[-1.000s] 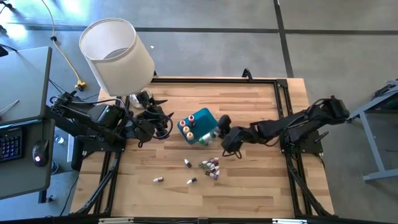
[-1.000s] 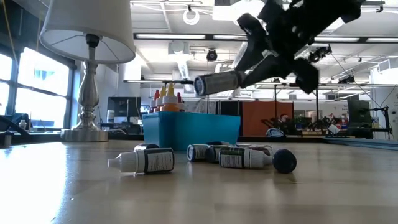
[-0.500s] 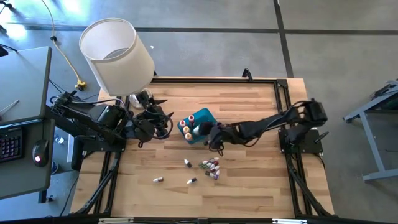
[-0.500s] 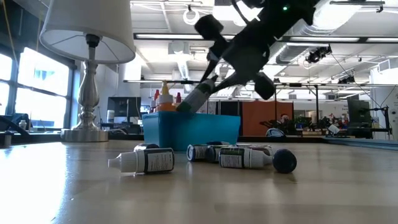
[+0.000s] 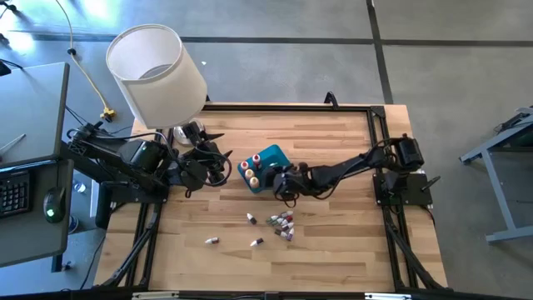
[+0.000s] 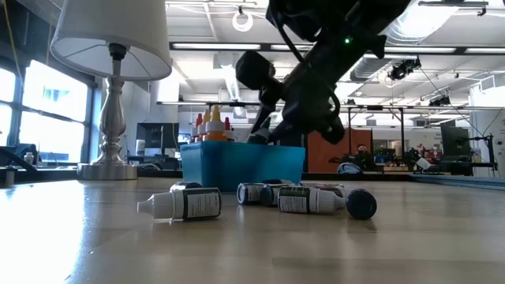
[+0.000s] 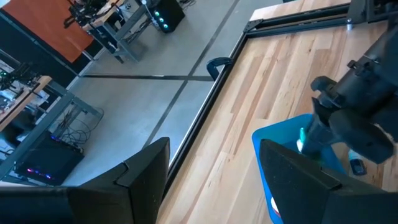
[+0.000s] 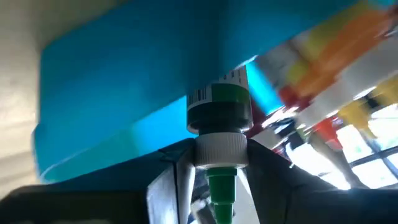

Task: Pick & Place food coloring
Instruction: Put the large green food coloring bottle into the bin

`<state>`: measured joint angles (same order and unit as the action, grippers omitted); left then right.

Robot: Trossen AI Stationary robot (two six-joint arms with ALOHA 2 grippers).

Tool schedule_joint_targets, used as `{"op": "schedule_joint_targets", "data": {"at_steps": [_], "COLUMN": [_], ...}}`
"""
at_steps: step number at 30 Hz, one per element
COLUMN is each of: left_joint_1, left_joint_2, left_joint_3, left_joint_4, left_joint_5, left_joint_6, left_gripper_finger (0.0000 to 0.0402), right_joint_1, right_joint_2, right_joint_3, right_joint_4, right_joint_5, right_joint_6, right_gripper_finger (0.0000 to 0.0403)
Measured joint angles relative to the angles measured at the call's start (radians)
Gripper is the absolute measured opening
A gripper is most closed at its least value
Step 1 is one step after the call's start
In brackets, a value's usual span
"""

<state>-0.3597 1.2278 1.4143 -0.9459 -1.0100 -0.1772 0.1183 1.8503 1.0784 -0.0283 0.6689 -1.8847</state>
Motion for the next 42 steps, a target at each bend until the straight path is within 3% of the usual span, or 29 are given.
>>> {"op": "schedule_joint_targets", "data": {"at_steps": [15, 27, 36, 42], "left_joint_1": [0.0, 0.0, 0.0, 0.0], "left_joint_2": [0.0, 0.0, 0.0, 0.0], "left_joint_3": [0.0, 0.0, 0.0, 0.0], "left_joint_4": [0.0, 0.001, 0.002, 0.002], "left_joint_5": [0.0, -0.001, 0.0, 0.009], "left_joint_6": [0.0, 0.0, -0.007, -0.008], "left_gripper_finger": [0.0243, 0.0243, 0.0243, 0.0243], "right_joint_1": [0.024, 0.062, 0.058, 0.058], "right_joint_2": [-0.001, -0.002, -0.002, -0.002], "right_joint_3": [0.001, 0.0, 0.0, 0.0], "right_joint_4": [0.013, 0.025, 0.112, 0.135], "right_joint_5": [-0.025, -0.082, -0.085, -0.17], "right_joint_6": [-0.088, -0.065, -0.071, -0.079], "right_gripper_finger": [0.0119, 0.0171, 0.0167, 0.0167]}}
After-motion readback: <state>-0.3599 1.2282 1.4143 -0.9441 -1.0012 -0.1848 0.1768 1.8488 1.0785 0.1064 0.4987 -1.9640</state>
